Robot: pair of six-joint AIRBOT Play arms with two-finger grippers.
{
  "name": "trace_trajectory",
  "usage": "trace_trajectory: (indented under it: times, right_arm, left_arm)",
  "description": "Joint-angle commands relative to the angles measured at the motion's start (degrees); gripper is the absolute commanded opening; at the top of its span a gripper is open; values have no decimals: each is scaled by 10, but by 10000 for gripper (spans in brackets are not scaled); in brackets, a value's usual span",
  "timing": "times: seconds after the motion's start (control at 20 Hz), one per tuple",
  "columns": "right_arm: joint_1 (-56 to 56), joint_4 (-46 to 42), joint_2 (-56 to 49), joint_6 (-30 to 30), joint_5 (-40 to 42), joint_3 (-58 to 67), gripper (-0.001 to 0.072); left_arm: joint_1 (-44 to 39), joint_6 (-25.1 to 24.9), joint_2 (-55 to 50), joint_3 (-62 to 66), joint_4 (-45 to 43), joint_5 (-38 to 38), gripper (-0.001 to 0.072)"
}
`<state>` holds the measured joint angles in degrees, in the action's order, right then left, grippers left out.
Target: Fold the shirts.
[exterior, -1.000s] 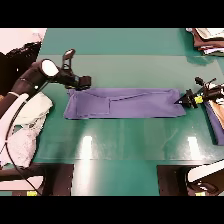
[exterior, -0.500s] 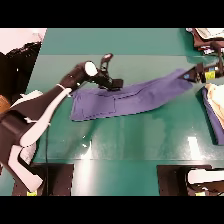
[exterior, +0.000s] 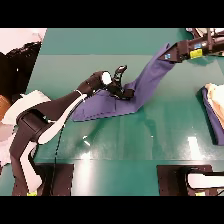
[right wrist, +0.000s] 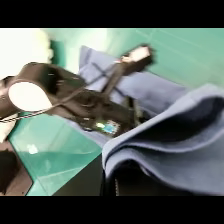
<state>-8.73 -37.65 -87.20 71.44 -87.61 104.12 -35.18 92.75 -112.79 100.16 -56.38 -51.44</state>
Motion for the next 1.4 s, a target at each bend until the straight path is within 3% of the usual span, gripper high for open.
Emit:
trace_trajectory:
  times: [0.0, 0.15, 0.4, 0.65, 0.7, 0.75, 0.8, 0.9, 1.0, 1.2, 1.35]
  right_arm:
    - [-43, 2, 1, 0, 10, 11, 15]
    - [-71, 2, 1, -5, 14, 11, 15]
    - [-162, 9, -29, -19, 37, 11, 16]
    - [-309, 93, -127, -107, 169, 19, 21]
    - [-336, 91, -153, -122, 189, 37, 105]
    - [-359, 91, -183, -130, 203, 63, 361]
    - [-375, 92, -209, -130, 205, 90, 545]
    - [-378, 90, -245, -120, 156, 137, 546]
    - [-352, 70, -243, -84, 104, 128, 400]
    - [-255, -3, -177, -72, 58, -11, 400]
    - [-164, -50, -111, -42, 97, -152, 396]
  left_arm:
    - [-2, -3, -3, 3, -5, -7, 27]
    - [31, -2, 12, 18, -20, -43, 27]
    - [154, -3, 103, 42, -96, -118, 28]
    - [286, -20, 209, 42, -125, -155, 28]
    - [307, -25, 226, 42, -125, -157, 28]
    - [323, -28, 240, 42, -125, -157, 28]
    - [337, -28, 250, 42, -125, -158, 28]
    - [356, -28, 267, 42, -125, -166, 28]
    - [359, -35, 273, 42, -127, -175, 28]
    - [359, -49, 274, 42, -127, -202, 28]
    - [359, -58, 274, 40, -126, -208, 28]
